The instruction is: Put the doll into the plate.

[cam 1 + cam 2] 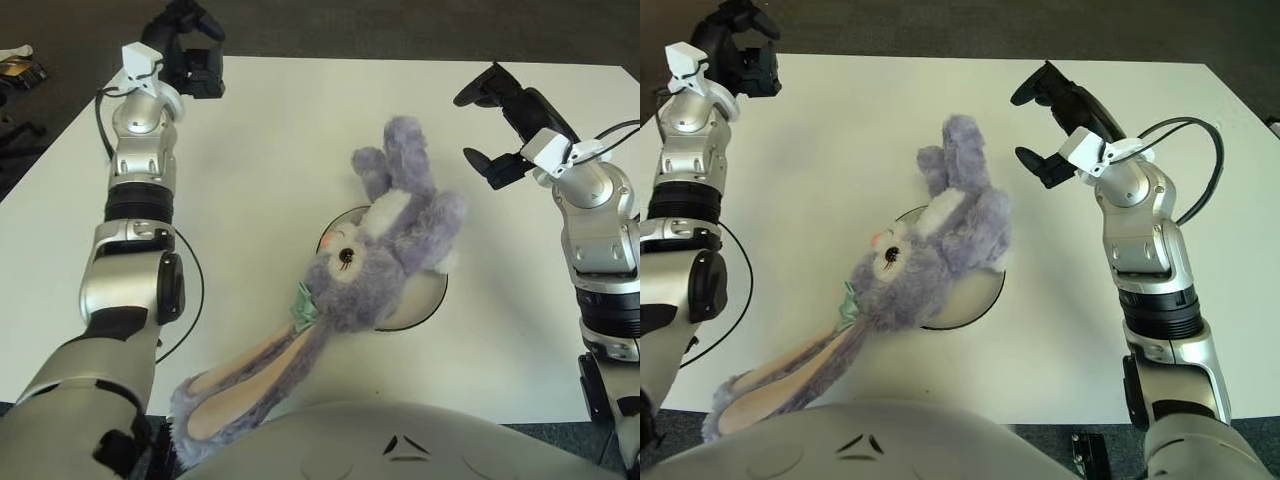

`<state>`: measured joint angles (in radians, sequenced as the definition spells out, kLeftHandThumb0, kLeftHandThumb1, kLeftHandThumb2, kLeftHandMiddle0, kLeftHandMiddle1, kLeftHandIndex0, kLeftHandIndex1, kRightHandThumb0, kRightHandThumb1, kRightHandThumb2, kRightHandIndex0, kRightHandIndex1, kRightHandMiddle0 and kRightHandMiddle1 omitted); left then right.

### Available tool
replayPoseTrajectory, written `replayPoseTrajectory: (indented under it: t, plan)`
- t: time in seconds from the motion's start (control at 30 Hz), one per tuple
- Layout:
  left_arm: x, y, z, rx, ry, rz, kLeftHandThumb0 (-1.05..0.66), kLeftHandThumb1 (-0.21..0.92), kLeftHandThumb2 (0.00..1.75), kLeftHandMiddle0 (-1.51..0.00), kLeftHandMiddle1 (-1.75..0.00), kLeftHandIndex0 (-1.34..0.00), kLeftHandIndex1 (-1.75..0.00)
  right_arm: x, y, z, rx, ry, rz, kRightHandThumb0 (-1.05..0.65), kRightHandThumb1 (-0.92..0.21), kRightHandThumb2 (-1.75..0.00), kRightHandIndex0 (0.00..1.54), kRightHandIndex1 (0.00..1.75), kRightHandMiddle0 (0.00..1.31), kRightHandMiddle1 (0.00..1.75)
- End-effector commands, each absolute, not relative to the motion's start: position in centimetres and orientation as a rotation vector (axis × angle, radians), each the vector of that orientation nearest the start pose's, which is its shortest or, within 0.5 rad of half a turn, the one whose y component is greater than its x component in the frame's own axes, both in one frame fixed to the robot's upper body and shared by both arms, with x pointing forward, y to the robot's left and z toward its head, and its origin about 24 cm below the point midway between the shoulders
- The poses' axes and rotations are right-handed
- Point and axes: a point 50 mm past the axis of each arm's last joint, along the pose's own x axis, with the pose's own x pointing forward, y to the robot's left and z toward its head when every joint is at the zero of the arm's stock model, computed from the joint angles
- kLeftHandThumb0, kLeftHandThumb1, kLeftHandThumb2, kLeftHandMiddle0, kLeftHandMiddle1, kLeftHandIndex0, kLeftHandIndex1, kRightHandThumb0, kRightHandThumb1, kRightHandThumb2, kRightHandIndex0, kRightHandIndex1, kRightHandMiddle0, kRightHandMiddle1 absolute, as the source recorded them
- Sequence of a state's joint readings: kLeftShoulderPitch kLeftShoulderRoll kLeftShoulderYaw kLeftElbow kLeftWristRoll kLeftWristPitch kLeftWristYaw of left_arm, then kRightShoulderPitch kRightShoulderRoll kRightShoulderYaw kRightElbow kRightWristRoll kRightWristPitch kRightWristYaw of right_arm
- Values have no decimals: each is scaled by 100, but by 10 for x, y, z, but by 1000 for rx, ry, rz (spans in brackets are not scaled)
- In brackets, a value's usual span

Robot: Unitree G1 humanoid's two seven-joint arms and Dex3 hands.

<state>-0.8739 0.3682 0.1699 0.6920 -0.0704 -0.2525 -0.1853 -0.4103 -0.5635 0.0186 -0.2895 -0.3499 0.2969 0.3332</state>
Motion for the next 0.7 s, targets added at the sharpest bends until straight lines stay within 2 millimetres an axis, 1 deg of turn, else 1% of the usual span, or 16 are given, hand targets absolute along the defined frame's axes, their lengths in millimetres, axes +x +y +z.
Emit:
replayPoseTrajectory:
  t: [0.0,0.03,0.07,0.13,0.2,0.27,0.47,0.67]
  plan:
    - [383,202,214,194,-496,-67,-48,33,130,-135,-175,-60,-175,301,-197,198,-947,-280,113,-8,-20,-147,2,105,1,143]
    - [383,200,213,190,-499,-71,-47,34,129,-136,-175,-60,-175,303,-199,195,-950,-279,107,-14,-22,-143,5,108,2,144]
    - [383,198,212,186,-499,-78,-47,34,129,-136,-175,-59,-175,304,-200,194,-946,-284,98,-16,-23,-142,6,109,2,144]
    - [383,194,210,182,-498,-87,-47,35,128,-137,-175,-59,-175,306,-201,193,-939,-297,89,-24,-26,-137,14,114,5,145]
    - [383,192,209,180,-497,-92,-48,33,131,-137,-175,-60,-175,306,-200,193,-935,-307,86,-27,-28,-135,17,116,6,145]
    - [383,185,203,167,-489,-106,-48,31,133,-138,-175,-62,-175,308,-201,192,-921,-314,79,-30,-29,-133,21,120,7,146]
    - [382,174,192,128,-454,-127,-49,29,135,-139,-175,-64,-175,314,-204,188,-869,-292,60,-35,-31,-130,27,127,8,150]
    - [383,170,186,78,-412,-147,-49,29,136,-139,-175,-64,-175,319,-210,179,-793,-252,33,-35,-31,-129,29,133,6,154]
